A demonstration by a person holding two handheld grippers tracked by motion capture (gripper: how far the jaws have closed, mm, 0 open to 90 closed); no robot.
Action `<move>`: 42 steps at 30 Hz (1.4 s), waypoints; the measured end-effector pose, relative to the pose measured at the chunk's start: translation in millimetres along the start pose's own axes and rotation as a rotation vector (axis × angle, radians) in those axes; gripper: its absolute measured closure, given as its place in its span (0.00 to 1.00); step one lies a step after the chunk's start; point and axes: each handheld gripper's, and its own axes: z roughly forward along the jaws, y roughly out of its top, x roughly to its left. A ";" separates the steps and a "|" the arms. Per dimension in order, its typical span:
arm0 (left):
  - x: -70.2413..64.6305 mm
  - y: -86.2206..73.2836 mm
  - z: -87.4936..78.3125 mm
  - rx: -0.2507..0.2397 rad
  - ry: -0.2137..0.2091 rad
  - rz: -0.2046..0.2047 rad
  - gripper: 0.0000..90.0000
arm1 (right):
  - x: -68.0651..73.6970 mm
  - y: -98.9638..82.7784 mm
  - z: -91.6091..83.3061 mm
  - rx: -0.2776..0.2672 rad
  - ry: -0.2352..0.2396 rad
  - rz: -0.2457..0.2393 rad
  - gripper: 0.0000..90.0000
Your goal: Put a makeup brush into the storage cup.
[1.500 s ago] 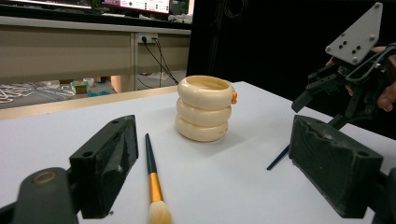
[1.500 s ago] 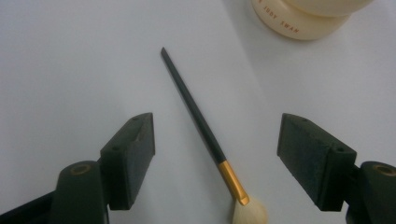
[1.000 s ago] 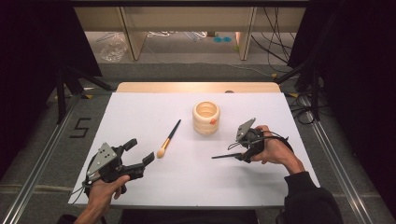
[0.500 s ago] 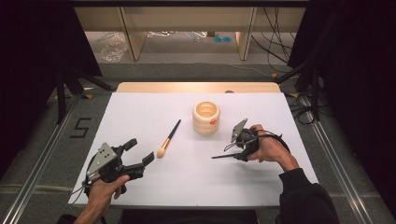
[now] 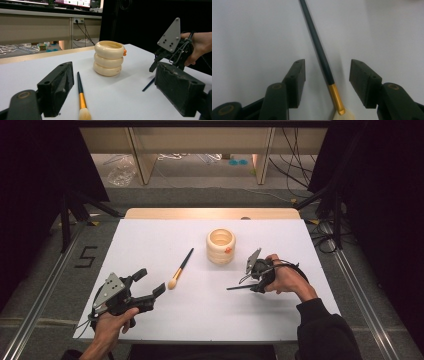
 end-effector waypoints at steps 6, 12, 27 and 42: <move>-0.2 0.0 0.2 0.000 -0.001 -0.002 0.18 | -1.5 0.1 3.0 0.017 0.013 -0.005 0.59; 0.1 0.1 0.1 0.001 0.000 -0.001 0.18 | -3.8 0.3 5.9 0.036 0.028 -0.001 0.66; 0.0 0.1 0.0 0.000 -0.001 -0.001 0.18 | -8.6 4.9 9.8 0.061 0.067 0.005 0.75; -0.1 0.3 -0.4 -0.004 0.002 -0.007 0.18 | -8.2 9.4 10.8 0.096 0.111 0.022 0.89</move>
